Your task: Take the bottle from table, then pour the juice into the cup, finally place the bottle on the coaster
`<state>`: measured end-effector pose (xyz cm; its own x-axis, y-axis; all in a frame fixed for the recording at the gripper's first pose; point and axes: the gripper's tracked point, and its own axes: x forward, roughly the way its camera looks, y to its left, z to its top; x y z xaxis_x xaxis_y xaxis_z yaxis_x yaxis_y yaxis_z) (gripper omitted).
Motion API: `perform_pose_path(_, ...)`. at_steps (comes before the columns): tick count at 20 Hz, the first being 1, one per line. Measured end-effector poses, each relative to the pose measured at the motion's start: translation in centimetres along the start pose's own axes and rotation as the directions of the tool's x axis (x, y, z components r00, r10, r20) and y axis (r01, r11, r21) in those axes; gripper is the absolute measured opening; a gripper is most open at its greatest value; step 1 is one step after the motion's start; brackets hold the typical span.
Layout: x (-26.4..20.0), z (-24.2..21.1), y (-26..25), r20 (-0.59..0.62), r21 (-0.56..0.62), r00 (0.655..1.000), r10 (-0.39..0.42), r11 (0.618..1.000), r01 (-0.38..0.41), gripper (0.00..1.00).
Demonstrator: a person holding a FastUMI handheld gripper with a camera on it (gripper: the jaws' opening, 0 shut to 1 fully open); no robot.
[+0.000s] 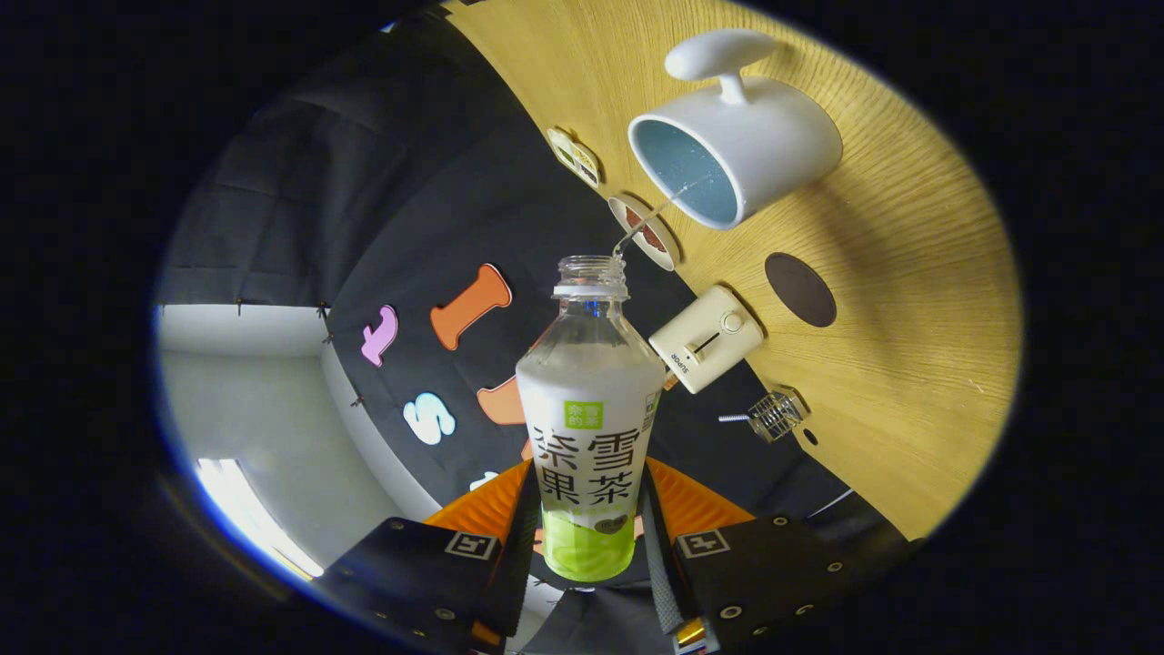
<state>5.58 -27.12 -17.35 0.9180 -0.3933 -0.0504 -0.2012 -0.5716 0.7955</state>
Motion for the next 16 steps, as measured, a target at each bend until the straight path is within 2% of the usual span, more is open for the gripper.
perform_pose_path(7,-0.4,0.9,0.5,0.018,0.035,1.0,0.011,0.999,-0.012,0.57)
perform_pose_path(12,0.0,1.0,0.3,0.02,0.013,1.0,0.001,1.0,-0.001,0.57)
perform_pose_path(16,0.1,1.5,-0.8,0.023,-0.048,0.999,-0.029,0.998,0.03,0.57)
